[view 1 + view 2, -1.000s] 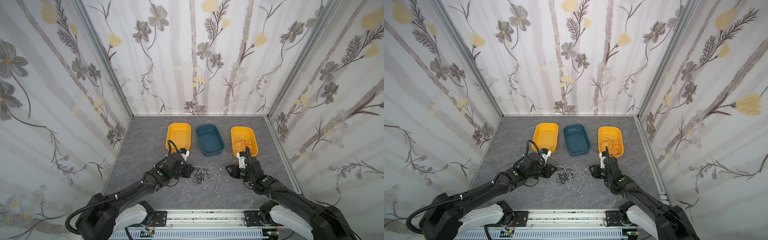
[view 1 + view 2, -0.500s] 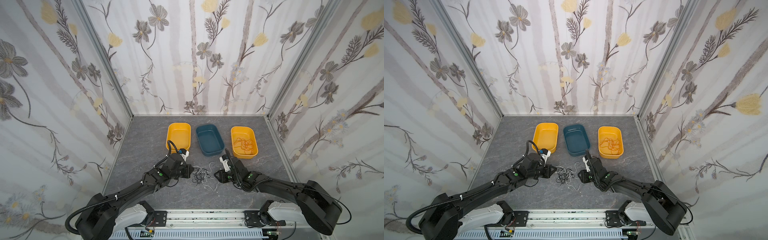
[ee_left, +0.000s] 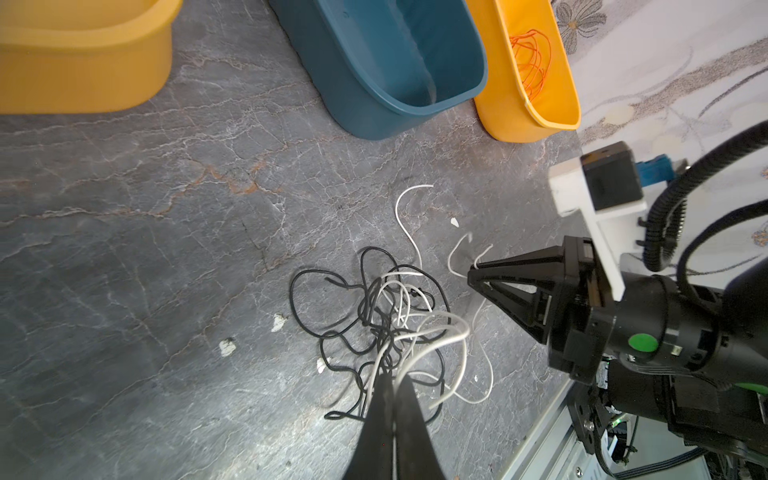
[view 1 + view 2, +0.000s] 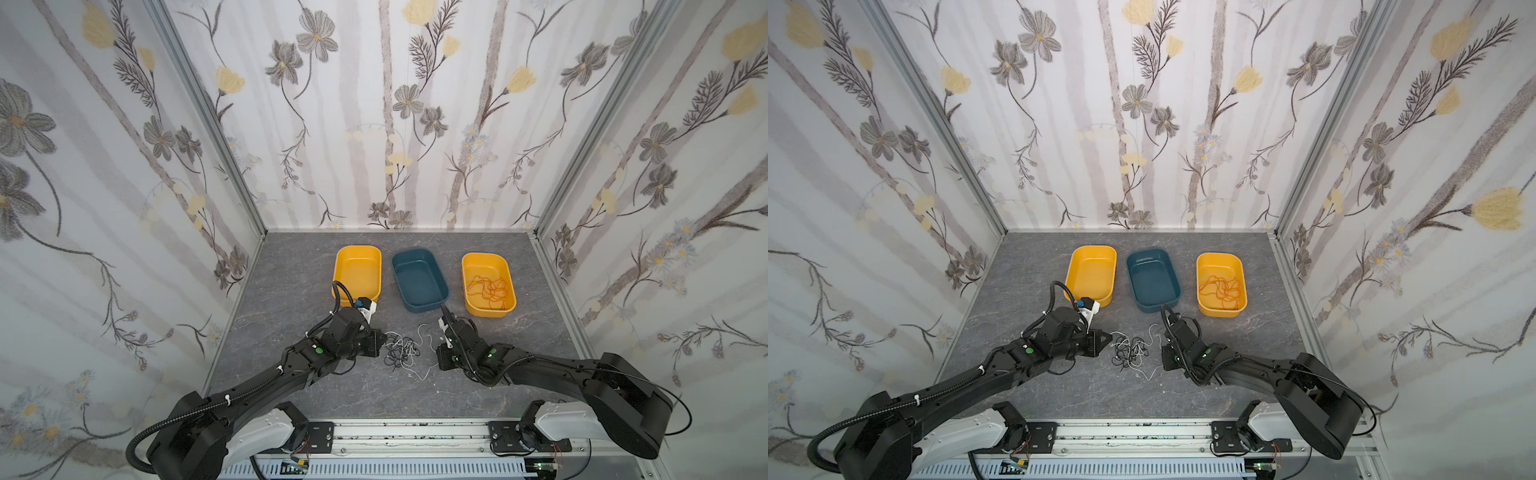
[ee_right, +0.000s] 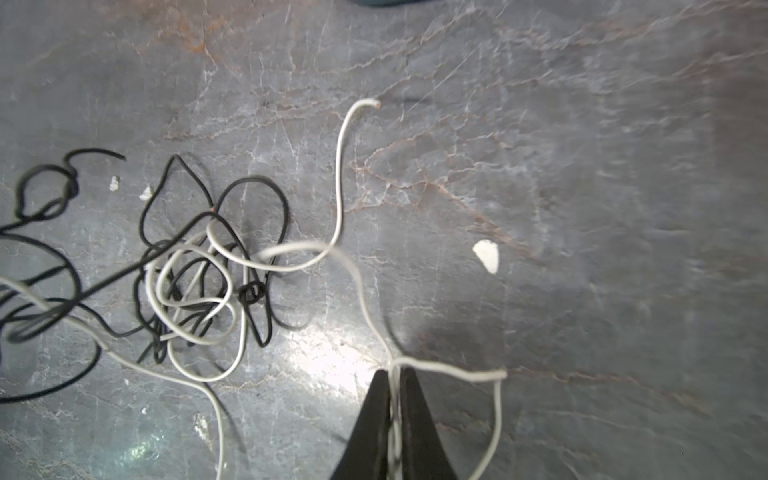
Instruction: Untangle the cables
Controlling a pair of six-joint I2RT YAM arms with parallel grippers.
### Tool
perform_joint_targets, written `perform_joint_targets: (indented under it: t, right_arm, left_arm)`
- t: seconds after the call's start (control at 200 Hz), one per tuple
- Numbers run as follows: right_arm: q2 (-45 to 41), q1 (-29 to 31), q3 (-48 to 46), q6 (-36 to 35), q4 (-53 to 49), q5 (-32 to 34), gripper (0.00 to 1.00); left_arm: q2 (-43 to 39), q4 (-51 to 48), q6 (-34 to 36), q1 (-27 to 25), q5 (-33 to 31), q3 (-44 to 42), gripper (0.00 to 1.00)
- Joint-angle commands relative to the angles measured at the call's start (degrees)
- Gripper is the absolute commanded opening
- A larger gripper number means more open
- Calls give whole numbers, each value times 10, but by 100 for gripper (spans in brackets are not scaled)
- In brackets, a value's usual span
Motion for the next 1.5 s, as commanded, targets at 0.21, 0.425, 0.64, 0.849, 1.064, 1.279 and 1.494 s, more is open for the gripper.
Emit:
perform_joint_targets:
  t: [0.21,0.425,0.64,0.849,1.064,1.279,1.494]
  right_arm:
    - [-128,-121,-63,68,-29,59,7]
    - [-257,-222,-113,118,-35,68,9]
    - [-369,-326,-151,146,-55,63,11]
    - [-446,-443,-183,166,-65,14,13]
    - [-486,-507,-191,162,-70,-45,22]
    - [-492,-497,-160,98,-66,-147,34]
    - [-485,-416,-161,80,16,-280,37]
  left_arm:
    - [0,4,-3,0,-11,-2,0]
    - [28,37,-19,-7,12,9,0]
    - [102,47,-4,-45,9,62,0]
    - [203,70,2,-78,21,134,0]
    - [301,76,1,-101,32,219,0]
    - [360,53,7,-113,46,292,0]
    - [378,45,14,-118,53,318,0]
